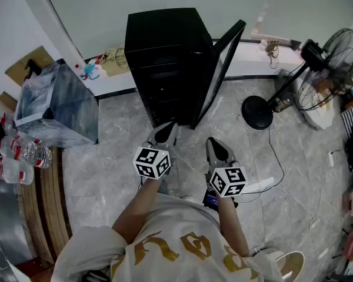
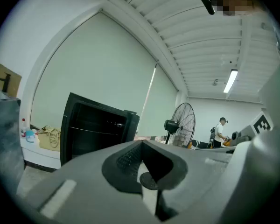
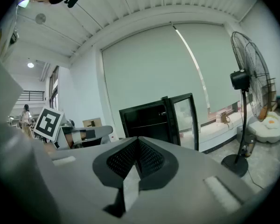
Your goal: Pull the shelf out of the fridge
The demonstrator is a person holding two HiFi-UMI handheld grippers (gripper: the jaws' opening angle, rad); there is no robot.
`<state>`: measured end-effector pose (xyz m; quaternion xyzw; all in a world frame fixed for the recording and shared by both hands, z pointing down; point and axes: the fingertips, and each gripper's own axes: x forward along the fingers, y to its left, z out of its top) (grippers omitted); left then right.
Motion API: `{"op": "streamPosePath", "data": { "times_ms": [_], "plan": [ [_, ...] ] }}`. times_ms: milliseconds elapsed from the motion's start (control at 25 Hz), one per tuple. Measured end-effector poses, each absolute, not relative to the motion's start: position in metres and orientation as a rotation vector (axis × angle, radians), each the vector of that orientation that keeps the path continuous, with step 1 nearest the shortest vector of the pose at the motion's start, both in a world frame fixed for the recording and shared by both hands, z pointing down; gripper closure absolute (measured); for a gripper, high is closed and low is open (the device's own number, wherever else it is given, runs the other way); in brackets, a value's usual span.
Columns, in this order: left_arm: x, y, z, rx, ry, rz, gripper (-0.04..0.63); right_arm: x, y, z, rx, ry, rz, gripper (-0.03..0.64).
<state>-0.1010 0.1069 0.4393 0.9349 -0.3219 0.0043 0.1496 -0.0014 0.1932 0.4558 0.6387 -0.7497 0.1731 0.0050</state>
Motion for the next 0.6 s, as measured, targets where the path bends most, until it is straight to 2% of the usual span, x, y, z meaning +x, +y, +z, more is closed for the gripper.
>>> {"op": "streamPosePath", "data": {
  "times_ms": [200, 600],
  "plan": [
    [-0.099, 0.132, 0.417, 2.687, -0.938, -0.143, 0.595, 0.005, 0.214, 0.449, 1.991, -2.373, 0.538, 0.597],
    [-0.105, 0.14, 0.421, 2.603, -1.04, -0.121, 0.595, 0.014, 0.224, 0.433, 1.984, -2.445, 0.517, 0.597]
  ]
}}
